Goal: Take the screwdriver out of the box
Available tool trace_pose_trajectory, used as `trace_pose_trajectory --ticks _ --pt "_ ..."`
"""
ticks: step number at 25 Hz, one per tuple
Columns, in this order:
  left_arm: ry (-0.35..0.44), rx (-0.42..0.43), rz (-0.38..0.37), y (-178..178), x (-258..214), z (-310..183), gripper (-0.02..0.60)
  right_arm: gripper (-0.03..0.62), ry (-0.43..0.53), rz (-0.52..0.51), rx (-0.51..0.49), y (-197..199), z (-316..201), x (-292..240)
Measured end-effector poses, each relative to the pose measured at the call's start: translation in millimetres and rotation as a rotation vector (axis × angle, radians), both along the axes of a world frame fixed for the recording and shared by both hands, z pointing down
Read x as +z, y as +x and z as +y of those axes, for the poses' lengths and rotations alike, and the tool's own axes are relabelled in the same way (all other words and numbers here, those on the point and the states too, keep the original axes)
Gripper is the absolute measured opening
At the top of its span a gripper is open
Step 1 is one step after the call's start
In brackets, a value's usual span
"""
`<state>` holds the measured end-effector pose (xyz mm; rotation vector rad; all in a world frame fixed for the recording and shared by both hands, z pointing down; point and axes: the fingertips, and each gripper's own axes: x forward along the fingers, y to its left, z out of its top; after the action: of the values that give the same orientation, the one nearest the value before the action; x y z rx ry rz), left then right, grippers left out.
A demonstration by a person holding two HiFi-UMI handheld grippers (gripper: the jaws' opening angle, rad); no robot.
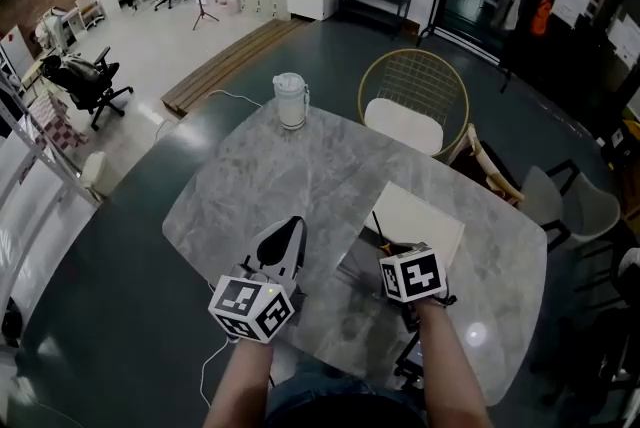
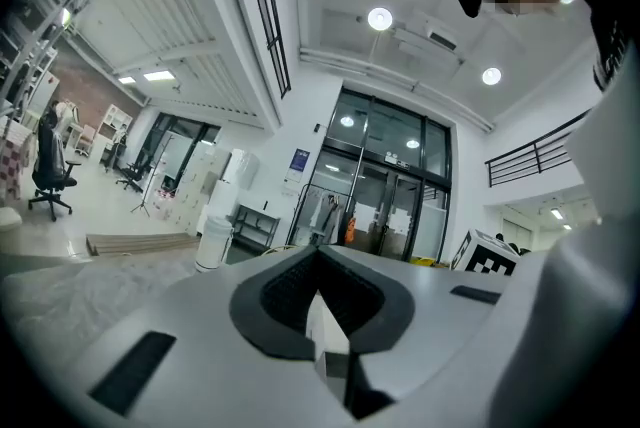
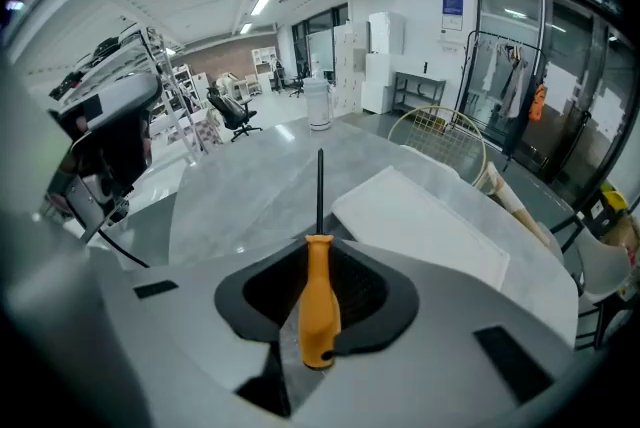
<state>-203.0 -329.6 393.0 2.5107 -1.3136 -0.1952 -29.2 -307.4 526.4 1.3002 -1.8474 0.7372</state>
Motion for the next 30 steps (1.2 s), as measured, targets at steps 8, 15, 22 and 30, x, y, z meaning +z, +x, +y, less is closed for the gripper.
trace_pose_trajectory --ticks 8,15,22,30 --pt "0.082 0.009 0.017 10.7 -32.1 -10.7 0.012 0.084 0.11 -0.033 -0.018 2.8 -6.2 -23.7" --pt "0.101 0.055 0.022 35.3 -36.9 -16.0 0.012 0.084 0.473 -0.05 -0.02 14.3 -17.6 -72.2" --pt "0.107 0.091 0.011 55.4 -43.1 -12.3 0.012 0.084 0.726 -0.088 -0.064 17.3 -9.4 -117.8" --pt "0.096 0.13 -0.027 67.3 -35.1 -1.3 0.012 0.084 0.783 -0.1 0.006 36.2 6.2 -131.8"
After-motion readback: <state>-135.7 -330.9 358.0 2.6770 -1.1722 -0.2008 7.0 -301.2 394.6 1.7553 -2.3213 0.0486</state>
